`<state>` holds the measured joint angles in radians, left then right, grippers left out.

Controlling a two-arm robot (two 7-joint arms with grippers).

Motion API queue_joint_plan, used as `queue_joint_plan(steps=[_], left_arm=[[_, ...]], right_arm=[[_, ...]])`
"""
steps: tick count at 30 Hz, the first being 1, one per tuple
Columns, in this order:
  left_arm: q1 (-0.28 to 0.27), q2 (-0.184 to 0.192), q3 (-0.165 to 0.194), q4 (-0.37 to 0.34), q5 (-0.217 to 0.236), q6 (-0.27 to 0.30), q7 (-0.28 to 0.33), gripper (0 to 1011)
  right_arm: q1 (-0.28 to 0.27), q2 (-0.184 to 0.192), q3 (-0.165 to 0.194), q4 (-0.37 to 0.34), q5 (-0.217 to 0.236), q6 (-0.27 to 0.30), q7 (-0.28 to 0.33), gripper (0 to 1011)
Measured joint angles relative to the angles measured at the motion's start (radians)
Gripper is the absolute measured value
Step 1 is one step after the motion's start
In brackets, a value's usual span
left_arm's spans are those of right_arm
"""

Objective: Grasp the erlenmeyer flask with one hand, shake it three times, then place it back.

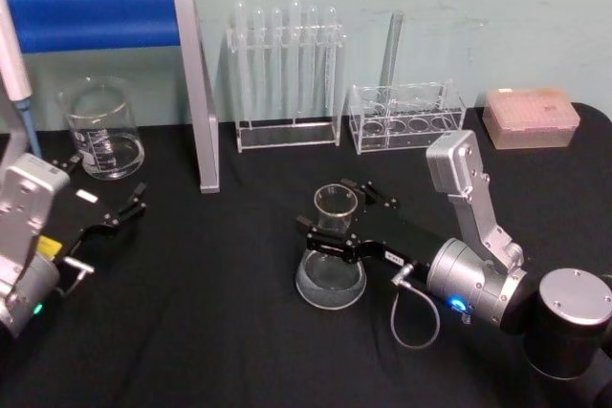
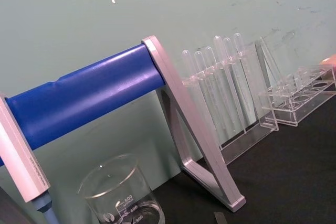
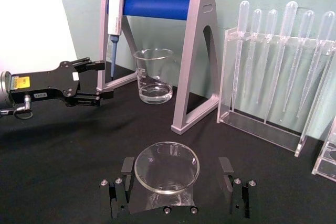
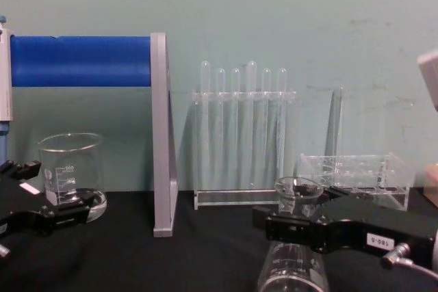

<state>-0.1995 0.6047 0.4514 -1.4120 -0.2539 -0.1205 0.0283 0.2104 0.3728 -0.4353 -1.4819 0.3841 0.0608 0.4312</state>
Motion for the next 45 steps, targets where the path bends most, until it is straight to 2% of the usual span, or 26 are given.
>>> queue_joint_plan(steps=[5, 9, 17, 23, 33, 45], left_arm=[[0.000, 0.000, 0.000, 0.000, 0.000, 0.000, 0.000, 1001], [0.000, 0.000, 0.000, 0.000, 0.000, 0.000, 0.000, 1001], [0.000, 0.000, 0.000, 0.000, 0.000, 0.000, 0.000, 1001], [0.000, 0.000, 0.000, 0.000, 0.000, 0.000, 0.000, 1001], [0.000, 0.000, 0.000, 0.000, 0.000, 0.000, 0.000, 1001], [0.000, 0.000, 0.000, 0.000, 0.000, 0.000, 0.000, 1001]], right_arm=[[-0.001, 0.003, 0.002, -0.004, 0.004, 0.001, 0.003, 1000], [-0.015, 0.022, 0.010, -0.028, 0.016, 0.016, 0.009, 1000], [-0.045, 0.080, 0.009, -0.086, 0.036, 0.028, 0.051, 1000], [-0.063, 0.113, 0.010, -0.119, 0.047, 0.040, 0.059, 1000], [-0.099, 0.157, 0.033, -0.162, 0.073, 0.051, 0.045, 1000], [-0.146, 0.207, 0.081, -0.204, 0.093, 0.050, 0.018, 1000]])
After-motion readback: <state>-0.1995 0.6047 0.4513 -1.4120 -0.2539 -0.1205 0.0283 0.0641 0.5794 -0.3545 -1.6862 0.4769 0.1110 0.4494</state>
